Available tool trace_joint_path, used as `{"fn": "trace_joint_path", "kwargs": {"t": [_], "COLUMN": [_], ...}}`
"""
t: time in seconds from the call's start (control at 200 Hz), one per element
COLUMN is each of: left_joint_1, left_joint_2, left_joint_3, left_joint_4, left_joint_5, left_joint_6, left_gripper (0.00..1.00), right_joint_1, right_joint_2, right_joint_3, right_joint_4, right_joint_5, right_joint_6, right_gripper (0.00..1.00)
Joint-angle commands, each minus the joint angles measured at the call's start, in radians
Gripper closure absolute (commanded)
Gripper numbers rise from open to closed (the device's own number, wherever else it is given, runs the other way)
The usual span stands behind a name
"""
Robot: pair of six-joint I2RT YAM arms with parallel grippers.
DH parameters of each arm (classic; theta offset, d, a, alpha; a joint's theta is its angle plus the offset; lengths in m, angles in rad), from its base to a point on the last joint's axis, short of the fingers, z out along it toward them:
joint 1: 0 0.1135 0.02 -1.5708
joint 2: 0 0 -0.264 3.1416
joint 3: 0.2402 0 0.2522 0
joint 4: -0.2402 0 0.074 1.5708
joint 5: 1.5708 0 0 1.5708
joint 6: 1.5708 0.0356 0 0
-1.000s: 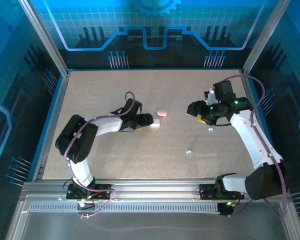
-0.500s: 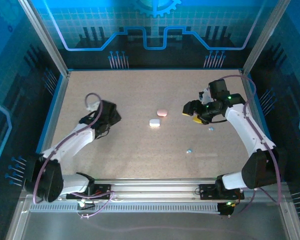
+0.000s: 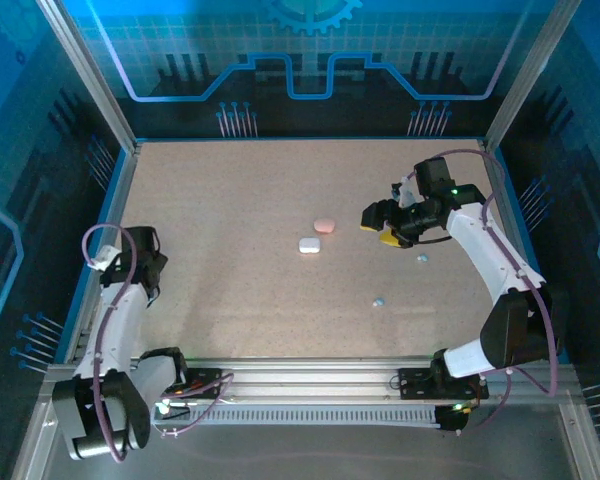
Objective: Insert the wireless bluetooth earbuds into the charging case
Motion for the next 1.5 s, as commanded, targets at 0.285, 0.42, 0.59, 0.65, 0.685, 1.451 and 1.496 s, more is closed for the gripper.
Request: {"fn": "trace_joint_path", "kwargs": {"t": [0.285,0.42,0.59,0.65,0.685,1.451,1.496], "left_joint_1": [0.092,0.099,0.101,0.102,0.102,0.106,0.107], "left_joint_2": [0.214,0.310,0.371,0.392,0.404,0.559,0.548], "left_joint_3": [0.021,0.054,0.073,0.082,0.088,0.157,0.151], "left_joint_4": [0.026,0.017,0.048,0.053,0.053,0.058,0.070], "left_joint_5": [0.134,0.135,0.136,0.138,0.134,0.219,0.236], "left_joint_6": [0.104,0.111,0.158,0.174,0.181,0.245,0.250], "left_gripper": [0.02,0.07,0.13,0.14,0.16,0.42,0.46], "right_joint_1": [-0.010,-0.010,-0.009,-0.010,-0.010,-0.004,-0.004], "right_joint_2": [0.007,0.019,0.020,0.022,0.023,0.036,0.034], "right_joint_3": [0.017,0.022,0.024,0.025,0.026,0.028,0.026], "right_joint_4": [0.006,0.000,-0.004,-0.005,-0.006,-0.021,-0.021], "right_joint_5": [-0.041,-0.047,-0.048,-0.047,-0.048,-0.043,-0.043], "right_joint_6": [-0.017,-0.022,-0.020,-0.019,-0.019,-0.022,-0.021], "right_gripper": [0.29,0.28,0.28,0.28,0.28,0.28,0.28]}}
